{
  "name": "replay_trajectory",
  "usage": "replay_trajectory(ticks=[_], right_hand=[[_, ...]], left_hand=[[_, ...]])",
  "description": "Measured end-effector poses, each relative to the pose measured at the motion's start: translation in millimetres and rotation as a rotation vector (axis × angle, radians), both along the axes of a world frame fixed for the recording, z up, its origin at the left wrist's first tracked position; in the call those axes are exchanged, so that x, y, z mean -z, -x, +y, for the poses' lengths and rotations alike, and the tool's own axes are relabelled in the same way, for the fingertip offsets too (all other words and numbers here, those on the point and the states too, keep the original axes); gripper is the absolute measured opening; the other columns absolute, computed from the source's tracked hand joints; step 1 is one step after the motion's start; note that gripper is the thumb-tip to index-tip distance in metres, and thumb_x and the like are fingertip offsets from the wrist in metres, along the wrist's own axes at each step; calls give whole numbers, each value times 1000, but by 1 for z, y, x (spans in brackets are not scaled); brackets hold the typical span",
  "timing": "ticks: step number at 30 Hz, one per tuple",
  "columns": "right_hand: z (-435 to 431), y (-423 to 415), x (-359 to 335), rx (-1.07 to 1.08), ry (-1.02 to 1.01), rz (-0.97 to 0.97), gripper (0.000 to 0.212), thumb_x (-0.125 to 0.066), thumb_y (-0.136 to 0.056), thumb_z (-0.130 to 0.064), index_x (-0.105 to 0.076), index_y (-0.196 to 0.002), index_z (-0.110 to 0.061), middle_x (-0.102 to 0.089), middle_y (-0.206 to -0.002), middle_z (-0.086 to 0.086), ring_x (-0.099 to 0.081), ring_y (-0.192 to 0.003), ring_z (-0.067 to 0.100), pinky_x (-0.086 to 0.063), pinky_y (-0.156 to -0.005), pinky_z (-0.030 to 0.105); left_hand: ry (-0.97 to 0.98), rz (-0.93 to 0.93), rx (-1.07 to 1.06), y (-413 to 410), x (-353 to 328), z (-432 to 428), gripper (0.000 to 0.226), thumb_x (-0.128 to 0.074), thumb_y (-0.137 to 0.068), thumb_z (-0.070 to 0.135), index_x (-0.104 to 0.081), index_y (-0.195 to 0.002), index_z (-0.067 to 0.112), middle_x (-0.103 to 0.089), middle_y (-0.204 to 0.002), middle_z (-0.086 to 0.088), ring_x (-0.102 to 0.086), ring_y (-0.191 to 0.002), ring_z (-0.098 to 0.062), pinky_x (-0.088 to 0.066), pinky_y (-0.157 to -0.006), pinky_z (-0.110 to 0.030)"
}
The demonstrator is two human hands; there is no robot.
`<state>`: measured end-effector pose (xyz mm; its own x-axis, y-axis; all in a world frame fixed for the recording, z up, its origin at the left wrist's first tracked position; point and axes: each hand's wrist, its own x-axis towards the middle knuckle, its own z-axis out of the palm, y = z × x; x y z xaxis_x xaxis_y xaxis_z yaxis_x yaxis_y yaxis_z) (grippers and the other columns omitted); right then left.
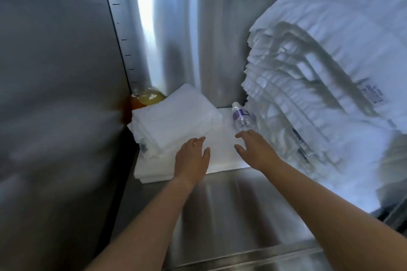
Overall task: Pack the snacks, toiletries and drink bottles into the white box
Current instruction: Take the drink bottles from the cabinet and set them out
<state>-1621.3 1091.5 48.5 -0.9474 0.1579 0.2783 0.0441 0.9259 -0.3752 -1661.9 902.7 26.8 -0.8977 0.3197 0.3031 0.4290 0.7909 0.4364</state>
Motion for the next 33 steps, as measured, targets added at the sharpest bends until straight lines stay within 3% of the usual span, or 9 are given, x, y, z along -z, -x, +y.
replay_trajectory(ticks=[4,7,9,13,15,18,21,26,33], right_hand=[[12,30,9,-35,-14,-44,35,-49,-96,-30,-52,-128,-17,-50,-134,8,-47,-120,24,-38,-95,30],[9,27,41,-54,-271,-57,33,-40,-97,-32,-52,-124,-18,-51,-125,6,-47,-113,24,-39,-87,32],[10,26,50,-69,-364,22,30,-37,-96,-33,-54,-117,-18,-54,-115,4,-49,-104,23,-39,-81,34],[14,48,29,-39,-215,219,17,-51,-90,-23,-63,-95,-13,-58,-99,7,-55,-89,25,-42,-73,32],[13,60,19,20,-183,314,18,-57,-86,-20,-63,-101,-12,-59,-108,10,-54,-99,27,-43,-86,35],[12,75,16,119,-246,190,47,-55,-86,-21,-47,-132,-11,-38,-143,15,-30,-135,31,-18,-112,41],[14,80,26,226,-270,100,62,-51,-87,-19,-30,-145,-12,-20,-154,15,-14,-142,33,-5,-115,46],[18,76,38,154,-300,116,58,-45,-86,-2,-36,-143,-11,-27,-153,14,-22,-140,35,-17,-114,45],[12,48,57,119,-195,351,57,-66,-74,2,-54,-130,-4,-47,-138,22,-41,-129,40,-33,-108,50]], left_hand=[[145,5,-38,15,14,5,41,-33,-99,36,-45,-136,23,-46,-140,-1,-39,-128,-21,-31,-104,-32],[307,3,-109,8,43,8,48,-21,-100,39,-21,-148,29,-19,-156,2,-14,-143,-19,-10,-114,-37],[331,44,-152,6,53,10,50,-18,-100,40,-14,-149,31,-13,-157,4,-7,-144,-18,-3,-114,-37],[312,114,-165,6,55,11,48,-24,-99,39,-25,-147,31,-23,-155,4,-16,-143,-18,-6,-114,-36],[293,133,-174,5,56,12,48,-27,-98,39,-31,-145,30,-30,-152,3,-22,-142,-20,-11,-114,-37],[282,136,-162,5,56,12,47,-30,-97,38,-36,-143,29,-36,-149,3,-28,-140,-21,-16,-113,-38],[290,161,-167,4,54,11,47,-30,-95,38,-47,-138,27,-47,-142,0,-40,-133,-23,-28,-109,-41],[262,199,-162,2,53,11,48,-31,-91,36,-57,-129,23,-57,-132,-2,-52,-123,-25,-38,-102,-44],[251,221,-163,6,60,12,46,-35,-91,36,-55,-131,22,-56,-133,-5,-51,-124,-26,-36,-103,-45]])
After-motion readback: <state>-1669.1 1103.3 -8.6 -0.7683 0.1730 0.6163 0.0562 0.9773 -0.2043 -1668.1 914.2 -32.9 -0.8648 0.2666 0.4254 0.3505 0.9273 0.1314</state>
